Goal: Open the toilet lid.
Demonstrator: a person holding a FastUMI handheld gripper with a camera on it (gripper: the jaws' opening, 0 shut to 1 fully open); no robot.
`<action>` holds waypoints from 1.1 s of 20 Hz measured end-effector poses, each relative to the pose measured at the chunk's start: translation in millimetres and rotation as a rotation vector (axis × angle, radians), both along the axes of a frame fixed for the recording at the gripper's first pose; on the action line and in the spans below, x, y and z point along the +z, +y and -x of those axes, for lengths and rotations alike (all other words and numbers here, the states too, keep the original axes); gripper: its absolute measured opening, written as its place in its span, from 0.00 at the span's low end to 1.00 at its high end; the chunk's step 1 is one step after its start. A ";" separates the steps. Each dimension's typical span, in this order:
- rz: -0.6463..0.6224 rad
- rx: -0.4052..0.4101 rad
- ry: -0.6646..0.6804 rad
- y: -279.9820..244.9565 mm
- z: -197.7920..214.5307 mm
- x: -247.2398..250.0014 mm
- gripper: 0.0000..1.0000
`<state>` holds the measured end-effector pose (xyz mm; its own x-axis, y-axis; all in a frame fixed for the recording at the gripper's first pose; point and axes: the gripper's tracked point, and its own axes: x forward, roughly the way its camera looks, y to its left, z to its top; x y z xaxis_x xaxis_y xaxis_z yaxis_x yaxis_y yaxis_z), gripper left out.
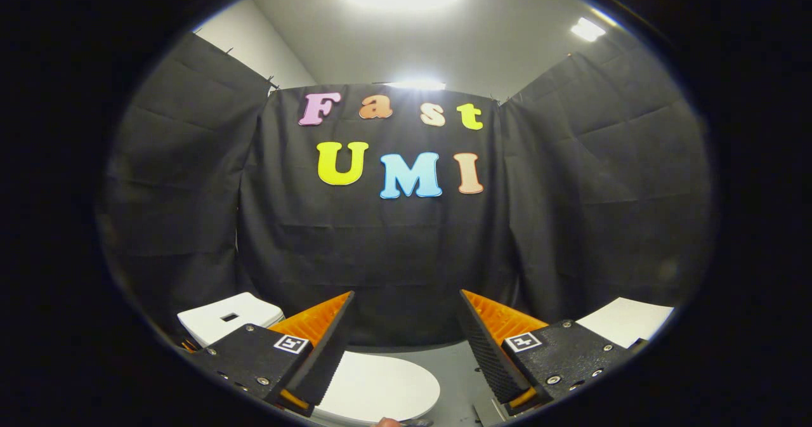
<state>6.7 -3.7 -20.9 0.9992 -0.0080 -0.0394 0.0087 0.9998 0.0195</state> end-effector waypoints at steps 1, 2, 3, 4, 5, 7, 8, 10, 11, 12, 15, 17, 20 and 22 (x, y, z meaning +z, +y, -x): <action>-0.005 -0.004 0.005 0.0 -1.5 -2.8 0.96; -0.012 -0.010 0.014 -0.1 -3.3 -6.2 0.96; -0.024 -0.019 0.029 0.0 -4.6 -12.1 0.96; -0.041 -0.022 0.040 2.3 -5.4 -16.5 0.96; -0.059 -0.019 0.047 6.4 -6.0 -20.4 0.96; -0.084 -0.007 0.075 11.2 -7.7 -34.6 0.96; -0.086 -0.013 0.099 9.2 -7.4 -43.8 0.96; -0.086 -0.030 0.140 -1.3 -5.9 -60.8 0.96; -0.098 -0.031 0.150 -4.6 -3.6 -67.4 0.96; -0.116 -0.029 0.152 -7.3 -2.1 -71.5 0.96; -0.203 -0.013 0.162 -15.3 5.0 -96.0 0.96; -0.261 -0.008 0.197 -17.5 12.9 -119.1 0.95; -0.286 -0.028 0.251 -30.3 27.3 -152.3 0.95; -0.345 -0.032 0.288 -31.9 35.3 -175.7 0.96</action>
